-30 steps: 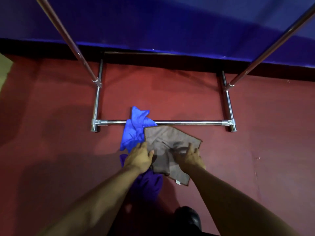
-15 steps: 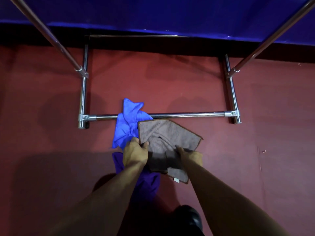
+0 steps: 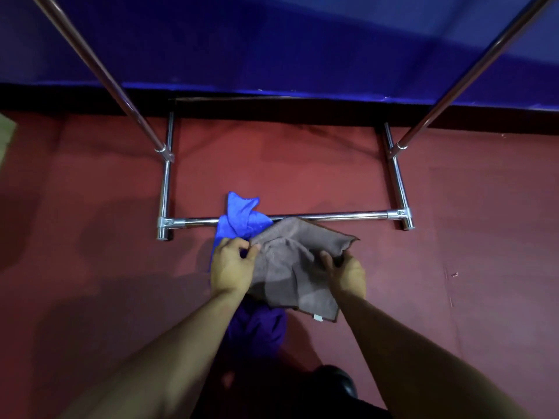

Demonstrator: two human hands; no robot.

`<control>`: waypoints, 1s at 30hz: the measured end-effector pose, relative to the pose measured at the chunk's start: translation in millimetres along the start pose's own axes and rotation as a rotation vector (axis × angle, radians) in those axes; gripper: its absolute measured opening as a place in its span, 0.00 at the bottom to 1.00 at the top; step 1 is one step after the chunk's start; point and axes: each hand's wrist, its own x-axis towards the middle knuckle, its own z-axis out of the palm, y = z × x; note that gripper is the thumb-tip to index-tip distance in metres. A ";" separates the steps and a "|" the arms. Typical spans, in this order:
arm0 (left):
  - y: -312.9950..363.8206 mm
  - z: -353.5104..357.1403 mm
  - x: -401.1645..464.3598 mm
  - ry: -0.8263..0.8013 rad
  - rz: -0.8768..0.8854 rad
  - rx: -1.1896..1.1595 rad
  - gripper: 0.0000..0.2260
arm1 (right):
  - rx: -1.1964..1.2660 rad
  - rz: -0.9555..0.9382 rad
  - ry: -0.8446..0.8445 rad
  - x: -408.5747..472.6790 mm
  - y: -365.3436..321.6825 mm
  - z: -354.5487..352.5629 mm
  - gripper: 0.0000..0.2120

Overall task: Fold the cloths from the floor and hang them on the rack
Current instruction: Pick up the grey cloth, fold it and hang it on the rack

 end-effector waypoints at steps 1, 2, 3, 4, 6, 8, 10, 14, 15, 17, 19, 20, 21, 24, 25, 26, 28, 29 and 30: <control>3.3 -5.1 -2.7 -0.038 0.003 -0.041 0.09 | 0.046 -0.037 -0.010 -5.1 -7.1 -7.2 0.18; 5.9 -10.0 -5.7 -0.075 0.001 -0.081 0.10 | 0.090 -0.067 -0.019 -11.9 -14.9 -15.4 0.16; 9.4 -16.2 -9.6 -0.104 0.000 -0.113 0.10 | 0.129 -0.090 -0.024 -17.7 -20.8 -22.3 0.15; 14.5 -23.3 -13.6 -0.120 0.004 -0.132 0.10 | 0.161 -0.109 -0.029 -24.2 -27.5 -29.1 0.15; 25.9 -41.8 -20.8 -0.132 0.010 -0.151 0.10 | 0.175 -0.140 -0.050 -36.1 -40.2 -42.2 0.18; 40.3 -65.5 -26.8 -0.124 0.049 -0.173 0.09 | 0.179 -0.161 -0.062 -46.0 -55.9 -60.6 0.19; 56.3 -95.3 -32.5 -0.108 0.102 -0.165 0.08 | 0.211 -0.210 -0.089 -57.4 -76.0 -83.6 0.15; 83.3 -160.6 -42.5 -0.042 0.219 -0.133 0.09 | 0.436 -0.225 -0.380 -82.8 -115.1 -124.5 0.16; 89.7 -177.2 -46.0 -0.014 0.246 -0.136 0.09 | 0.503 -0.164 -0.457 -91.0 -122.6 -133.0 0.23; 104.5 -210.0 -56.5 0.027 0.258 -0.181 0.09 | 0.542 -0.118 -0.569 -113.8 -138.0 -150.1 0.33; 118.1 -238.5 -70.7 0.052 0.206 -0.284 0.10 | 0.501 -0.188 -0.575 -136.7 -151.5 -165.1 0.39; 121.8 -251.2 -77.0 0.055 0.141 -0.345 0.11 | 0.493 -0.239 -0.552 -151.1 -158.9 -173.4 0.39; 126.0 -263.4 -84.9 0.036 0.062 -0.437 0.14 | 0.505 -0.283 -0.527 -162.9 -165.5 -179.7 0.37; 129.8 -297.0 -105.7 -0.143 -0.106 -0.818 0.19 | 0.579 -0.420 -0.473 -200.4 -182.6 -195.2 0.29; 132.3 -307.6 -114.9 -0.184 -0.114 -0.902 0.20 | 0.592 -0.466 -0.454 -211.6 -187.8 -199.8 0.27; 134.6 -316.6 -123.5 -0.199 -0.112 -0.944 0.23 | 0.583 -0.519 -0.422 -223.8 -193.0 -205.0 0.25; 140.0 -331.1 -138.2 -0.143 -0.085 -0.979 0.31 | 0.523 -0.634 -0.303 -239.4 -201.3 -213.8 0.17; 141.5 -337.3 -142.8 -0.100 -0.057 -0.974 0.32 | 0.491 -0.692 -0.234 -244.1 -204.9 -217.8 0.13; 140.5 -341.7 -144.6 -0.064 -0.024 -0.951 0.31 | 0.456 -0.741 -0.179 -247.4 -207.5 -221.4 0.10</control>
